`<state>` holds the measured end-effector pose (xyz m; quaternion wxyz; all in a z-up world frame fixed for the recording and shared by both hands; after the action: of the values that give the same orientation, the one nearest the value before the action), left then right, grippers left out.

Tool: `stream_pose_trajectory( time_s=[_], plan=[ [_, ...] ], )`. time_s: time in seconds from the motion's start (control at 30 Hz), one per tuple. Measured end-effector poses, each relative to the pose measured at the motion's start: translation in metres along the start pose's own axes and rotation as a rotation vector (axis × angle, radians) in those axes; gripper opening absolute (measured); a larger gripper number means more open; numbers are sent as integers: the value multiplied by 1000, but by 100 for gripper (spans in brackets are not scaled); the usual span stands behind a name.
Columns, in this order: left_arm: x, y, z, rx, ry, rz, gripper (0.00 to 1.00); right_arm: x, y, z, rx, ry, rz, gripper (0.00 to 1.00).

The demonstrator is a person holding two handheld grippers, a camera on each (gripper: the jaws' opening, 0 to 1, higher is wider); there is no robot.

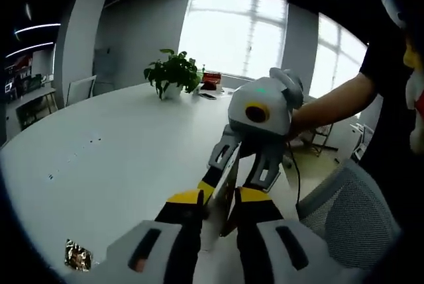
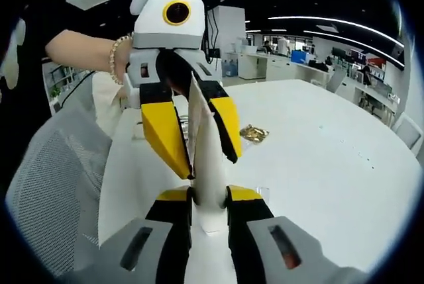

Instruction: Arrange the skincare products in the storage area until every visible bottle or jar stands upright without overlapping.

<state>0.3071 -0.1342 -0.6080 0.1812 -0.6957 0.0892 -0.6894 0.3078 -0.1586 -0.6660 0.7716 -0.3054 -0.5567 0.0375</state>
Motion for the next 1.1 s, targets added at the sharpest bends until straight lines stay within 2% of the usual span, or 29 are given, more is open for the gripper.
stream_pose_trajectory(
  time_s=[0.13,0.23,0.4,0.7,0.8,0.87,0.93,1.1],
  plan=[
    [1,0,1,14,-7,2,20,1,0,0,-8,21,-10,21],
    [0,0,1,19,-13,7,23,-3,0,-2,-18,22,7,22],
    [-1,-1,1,20,-12,20,23,-5,-1,-2,-38,32,12,31],
    [-1,-4,-1,23,-9,30,23,-4,-6,-4,-82,29,18,39],
    [-3,-5,-1,28,-15,41,28,-2,-10,-4,-101,45,4,45],
    [-5,-7,-2,36,-46,55,34,3,-13,-1,-107,75,-38,49],
    [-2,-9,-2,38,-65,52,39,5,-15,1,-114,78,-45,52],
    [-4,-15,-5,51,-91,64,47,4,-18,8,-142,84,-44,61]
  ],
)
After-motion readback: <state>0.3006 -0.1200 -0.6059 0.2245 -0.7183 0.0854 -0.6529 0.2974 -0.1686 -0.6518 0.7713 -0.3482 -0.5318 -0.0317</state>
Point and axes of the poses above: the point that each gripper's makers call its tool centre point, and the gripper's own axes: y roughly forward along the fingers, z roughly to its left, x roughly out of its top, the point moved 3 cm from there along -y, roughly backward along the fingers, and after that the axes turned 12 degrees about y, right-handed, at the moved point
